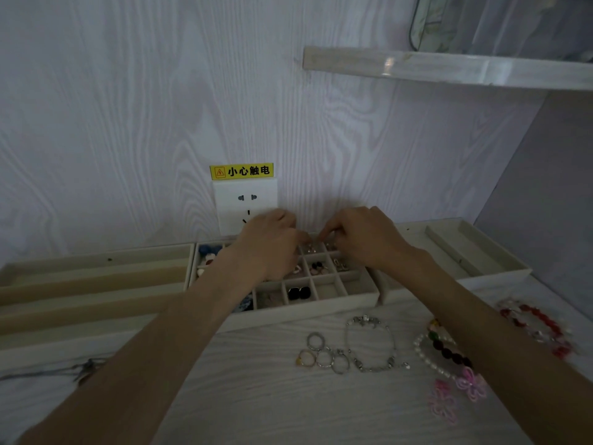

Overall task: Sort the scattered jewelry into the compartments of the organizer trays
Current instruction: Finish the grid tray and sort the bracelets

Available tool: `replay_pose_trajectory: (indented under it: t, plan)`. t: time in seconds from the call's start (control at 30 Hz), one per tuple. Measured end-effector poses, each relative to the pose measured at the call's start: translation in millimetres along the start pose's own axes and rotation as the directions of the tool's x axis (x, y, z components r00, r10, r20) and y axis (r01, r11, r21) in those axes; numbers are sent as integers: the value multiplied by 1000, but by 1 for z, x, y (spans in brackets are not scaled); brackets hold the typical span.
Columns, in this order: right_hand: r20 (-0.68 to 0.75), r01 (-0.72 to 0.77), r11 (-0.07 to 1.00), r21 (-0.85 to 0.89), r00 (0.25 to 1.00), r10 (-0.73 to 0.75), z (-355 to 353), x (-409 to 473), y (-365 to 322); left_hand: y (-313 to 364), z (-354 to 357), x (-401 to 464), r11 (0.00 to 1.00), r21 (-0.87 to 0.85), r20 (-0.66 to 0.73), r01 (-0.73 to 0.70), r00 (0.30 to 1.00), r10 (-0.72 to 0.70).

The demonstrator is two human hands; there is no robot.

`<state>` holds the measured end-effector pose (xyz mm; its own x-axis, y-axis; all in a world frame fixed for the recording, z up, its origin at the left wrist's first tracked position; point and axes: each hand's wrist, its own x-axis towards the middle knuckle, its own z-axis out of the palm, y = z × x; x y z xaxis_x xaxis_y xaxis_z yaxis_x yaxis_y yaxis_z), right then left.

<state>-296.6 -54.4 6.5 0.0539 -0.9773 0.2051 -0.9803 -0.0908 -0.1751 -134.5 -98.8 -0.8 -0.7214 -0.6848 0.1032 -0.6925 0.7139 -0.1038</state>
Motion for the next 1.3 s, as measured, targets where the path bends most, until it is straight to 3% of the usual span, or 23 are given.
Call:
replay_pose_trajectory:
  t: [0.43,1.3]
  plan:
    - [77,57,995,-82,996,-51,8,2,-5,0,6,3,996,93,-7,8,1000,-8]
    - [45,36,999,-30,998,-34,4,3,1,-2,-5,-4,999,-5,30,37,999,-37]
